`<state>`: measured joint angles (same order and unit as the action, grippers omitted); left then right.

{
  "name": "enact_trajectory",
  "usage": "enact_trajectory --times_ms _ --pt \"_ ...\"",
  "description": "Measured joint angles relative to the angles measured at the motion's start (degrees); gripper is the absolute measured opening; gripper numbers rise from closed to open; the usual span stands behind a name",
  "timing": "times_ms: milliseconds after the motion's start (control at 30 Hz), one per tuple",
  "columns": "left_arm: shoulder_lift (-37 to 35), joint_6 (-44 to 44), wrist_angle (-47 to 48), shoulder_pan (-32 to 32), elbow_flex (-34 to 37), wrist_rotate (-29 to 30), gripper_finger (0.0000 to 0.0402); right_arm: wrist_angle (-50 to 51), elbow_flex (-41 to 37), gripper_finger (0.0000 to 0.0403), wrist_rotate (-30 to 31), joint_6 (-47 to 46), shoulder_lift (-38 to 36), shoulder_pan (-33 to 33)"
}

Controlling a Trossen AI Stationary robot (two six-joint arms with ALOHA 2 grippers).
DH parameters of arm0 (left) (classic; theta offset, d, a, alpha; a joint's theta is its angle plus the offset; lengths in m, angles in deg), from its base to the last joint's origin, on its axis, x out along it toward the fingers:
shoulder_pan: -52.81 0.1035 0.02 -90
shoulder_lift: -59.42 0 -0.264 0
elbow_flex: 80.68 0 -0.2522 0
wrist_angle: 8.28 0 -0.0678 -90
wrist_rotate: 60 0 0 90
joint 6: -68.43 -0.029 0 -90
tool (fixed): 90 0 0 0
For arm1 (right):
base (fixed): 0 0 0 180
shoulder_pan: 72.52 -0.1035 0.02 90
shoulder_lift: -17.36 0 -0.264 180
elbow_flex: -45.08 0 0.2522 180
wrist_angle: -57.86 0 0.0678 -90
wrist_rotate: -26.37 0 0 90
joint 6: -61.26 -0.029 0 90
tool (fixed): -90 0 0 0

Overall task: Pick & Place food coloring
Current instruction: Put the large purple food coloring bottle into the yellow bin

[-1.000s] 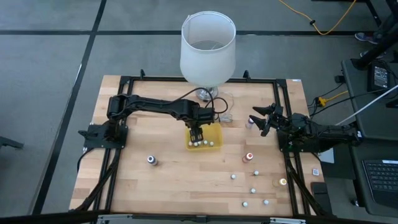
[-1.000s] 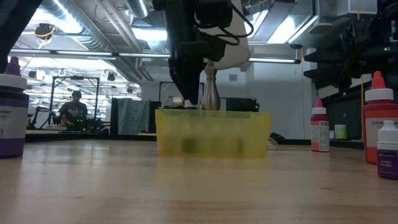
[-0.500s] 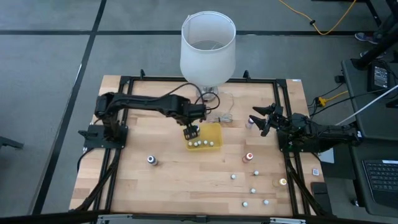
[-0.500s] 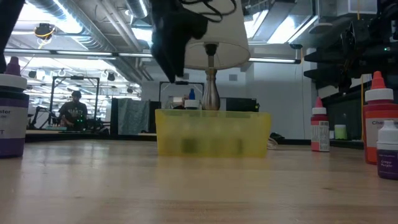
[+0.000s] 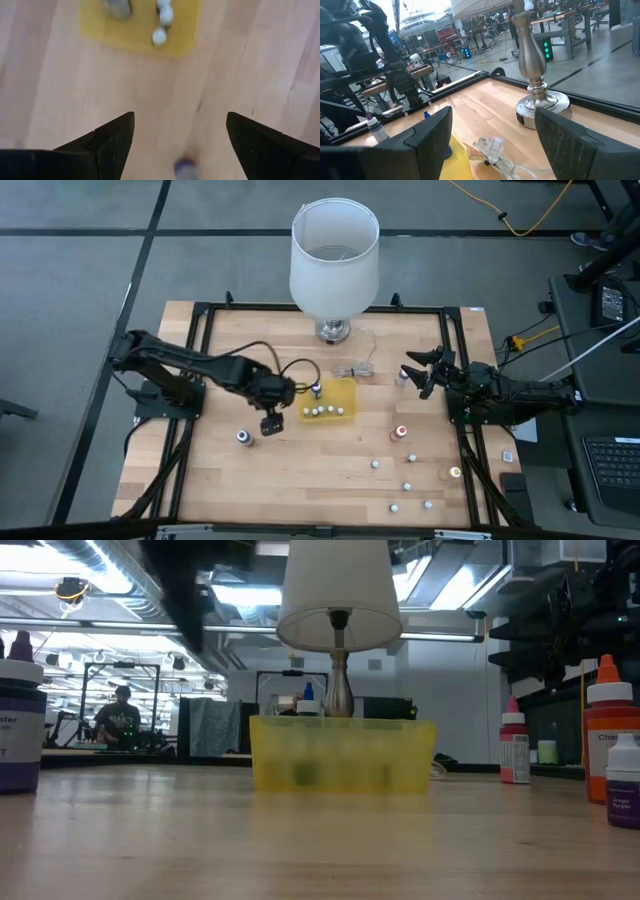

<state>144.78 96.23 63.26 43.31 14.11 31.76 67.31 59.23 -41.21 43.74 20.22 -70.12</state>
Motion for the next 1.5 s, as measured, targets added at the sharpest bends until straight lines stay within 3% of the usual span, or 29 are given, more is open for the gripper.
enact_trajectory --times_ms 333,867,1500 --pt "-7.25 15.74 0.32 -7.54 10.20 -0.39 0.0306 0.01 0.00 0.0283 0.00 0.00 0.00 0.01" --pt "-7.22 39.91 -0.64 -15.28 17.37 1.00 0.0306 0.01 0.01 0.0283 0.00 0.00 0.00 0.01" --pt "-2.23 50.24 -4.82 -18.69 18.31 -0.22 0.0305 -0.01 0.00 0.0283 0.00 0.00 0.00 0.01"
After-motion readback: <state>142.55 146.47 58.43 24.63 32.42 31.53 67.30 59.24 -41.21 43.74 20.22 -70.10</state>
